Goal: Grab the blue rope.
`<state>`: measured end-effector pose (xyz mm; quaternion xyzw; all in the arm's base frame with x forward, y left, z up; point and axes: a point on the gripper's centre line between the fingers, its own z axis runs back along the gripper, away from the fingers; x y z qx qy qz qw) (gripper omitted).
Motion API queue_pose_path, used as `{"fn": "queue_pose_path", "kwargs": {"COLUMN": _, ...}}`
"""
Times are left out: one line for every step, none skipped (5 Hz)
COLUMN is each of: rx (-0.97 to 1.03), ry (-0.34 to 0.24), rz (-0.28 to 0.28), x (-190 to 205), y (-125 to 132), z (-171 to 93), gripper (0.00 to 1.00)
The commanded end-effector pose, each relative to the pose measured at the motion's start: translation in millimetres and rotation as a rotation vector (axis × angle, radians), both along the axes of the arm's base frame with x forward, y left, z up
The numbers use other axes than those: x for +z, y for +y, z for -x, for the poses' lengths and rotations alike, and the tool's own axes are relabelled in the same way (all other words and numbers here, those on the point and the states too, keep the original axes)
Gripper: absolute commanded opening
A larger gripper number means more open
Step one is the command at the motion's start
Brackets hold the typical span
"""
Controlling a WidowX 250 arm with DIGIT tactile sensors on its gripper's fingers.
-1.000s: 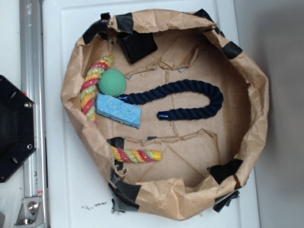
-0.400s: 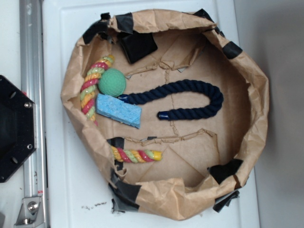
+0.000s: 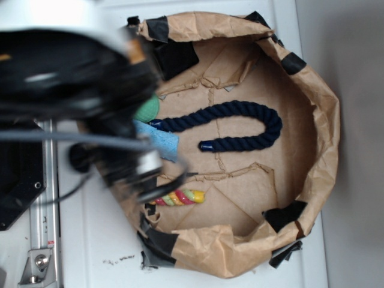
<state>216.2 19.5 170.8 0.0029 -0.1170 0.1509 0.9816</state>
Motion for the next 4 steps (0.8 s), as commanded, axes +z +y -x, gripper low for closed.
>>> {"fn": "queue_pose_path", "kwargs": {"rx": 0.034, "ry": -0.075, "rz": -0.015, "x": -53, "y": 5, "z": -69, "gripper": 1.00}}
{"fn": "queue_pose_path", "kwargs": {"rx": -0.074, "ry": -0.060, "rz": 0.006, "x": -84, "y": -14, "z": -75, "gripper": 1.00}}
{"fn": "queue_pose_path", "kwargs": {"rx": -0.156, "ry": -0.021, "rz": 0.015, "x": -116, "y": -31, "z": -79, "gripper": 1.00}}
{"fn": "queue_pose_path", "kwargs": {"rx": -0.218, "ry": 0.011, "rz": 0.032, "x": -144, "y": -43, "z": -84, "gripper": 1.00}}
